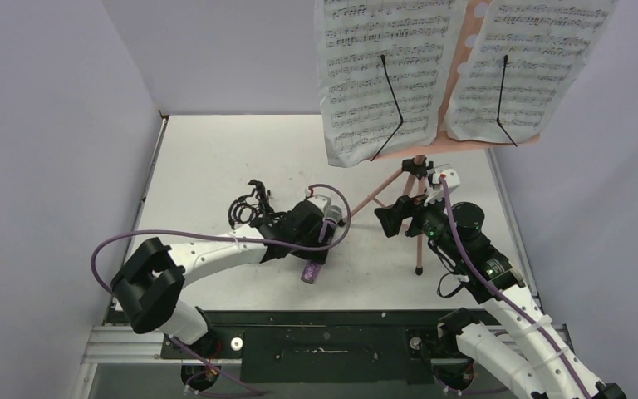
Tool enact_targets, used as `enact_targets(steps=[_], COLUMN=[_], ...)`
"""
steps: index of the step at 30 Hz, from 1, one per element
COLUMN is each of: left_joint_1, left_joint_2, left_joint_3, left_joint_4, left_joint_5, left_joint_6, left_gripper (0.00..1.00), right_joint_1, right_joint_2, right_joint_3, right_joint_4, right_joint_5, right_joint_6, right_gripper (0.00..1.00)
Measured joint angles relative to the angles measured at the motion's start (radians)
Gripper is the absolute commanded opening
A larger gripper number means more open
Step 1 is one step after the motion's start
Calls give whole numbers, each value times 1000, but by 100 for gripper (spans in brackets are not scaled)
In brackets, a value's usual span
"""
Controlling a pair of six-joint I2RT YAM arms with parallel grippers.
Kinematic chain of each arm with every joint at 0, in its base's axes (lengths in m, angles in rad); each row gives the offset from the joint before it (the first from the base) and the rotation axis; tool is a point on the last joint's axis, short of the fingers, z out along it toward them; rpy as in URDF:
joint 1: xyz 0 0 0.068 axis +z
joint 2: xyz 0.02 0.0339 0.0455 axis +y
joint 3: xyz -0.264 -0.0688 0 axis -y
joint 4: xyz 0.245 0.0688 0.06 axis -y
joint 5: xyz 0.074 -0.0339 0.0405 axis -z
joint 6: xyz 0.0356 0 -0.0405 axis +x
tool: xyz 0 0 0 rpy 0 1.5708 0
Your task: Set up the instrument practice props
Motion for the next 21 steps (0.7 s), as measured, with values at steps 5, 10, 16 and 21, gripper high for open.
enact_targets(steps=[5, 10, 16, 21], left_joint_1=[44, 59, 63, 69], left_joint_2=[58, 154, 253, 330], left_joint_3=[103, 196, 264, 306], left_joint_4=[0, -4, -15, -20], left_joint_5=[47, 58, 53, 43], left_joint_6=[66, 118, 151, 167], left_gripper=[75, 74, 69, 63], right_joint_1=[0, 0, 0, 0], right_joint_2=[0, 0, 3, 15], right_joint_3=[0, 0, -2, -6], right_joint_4=[0, 0, 0, 0], right_joint_5=[0, 0, 0, 0], right_joint_6=[0, 0, 0, -1], right_gripper=[90, 90, 90, 90])
